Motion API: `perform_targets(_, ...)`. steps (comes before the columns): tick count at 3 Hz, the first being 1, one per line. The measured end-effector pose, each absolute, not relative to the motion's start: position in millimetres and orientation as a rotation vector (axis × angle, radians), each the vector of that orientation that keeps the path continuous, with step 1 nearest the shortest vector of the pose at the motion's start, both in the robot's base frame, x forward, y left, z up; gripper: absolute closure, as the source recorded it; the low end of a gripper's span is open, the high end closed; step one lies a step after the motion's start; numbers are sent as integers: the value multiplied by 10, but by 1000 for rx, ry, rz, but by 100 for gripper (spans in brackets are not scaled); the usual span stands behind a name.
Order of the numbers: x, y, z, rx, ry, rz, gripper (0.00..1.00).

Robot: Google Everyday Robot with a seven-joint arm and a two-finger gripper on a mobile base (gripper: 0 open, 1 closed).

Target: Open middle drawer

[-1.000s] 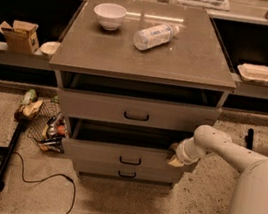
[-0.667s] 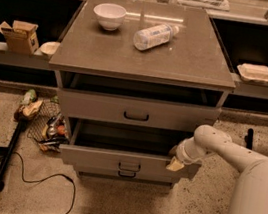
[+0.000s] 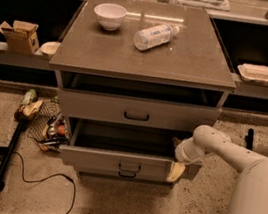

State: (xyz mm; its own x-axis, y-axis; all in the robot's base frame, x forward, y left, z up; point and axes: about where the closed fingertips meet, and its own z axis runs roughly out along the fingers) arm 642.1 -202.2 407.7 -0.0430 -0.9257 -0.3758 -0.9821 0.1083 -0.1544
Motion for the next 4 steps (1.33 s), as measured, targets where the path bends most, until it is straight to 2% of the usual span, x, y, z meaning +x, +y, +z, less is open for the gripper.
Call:
perform_targets(3,5789,-1906,3934,-2073,2123,435,0)
perform_targets(4,5572,-1923,4025,-2087,2156,432,25)
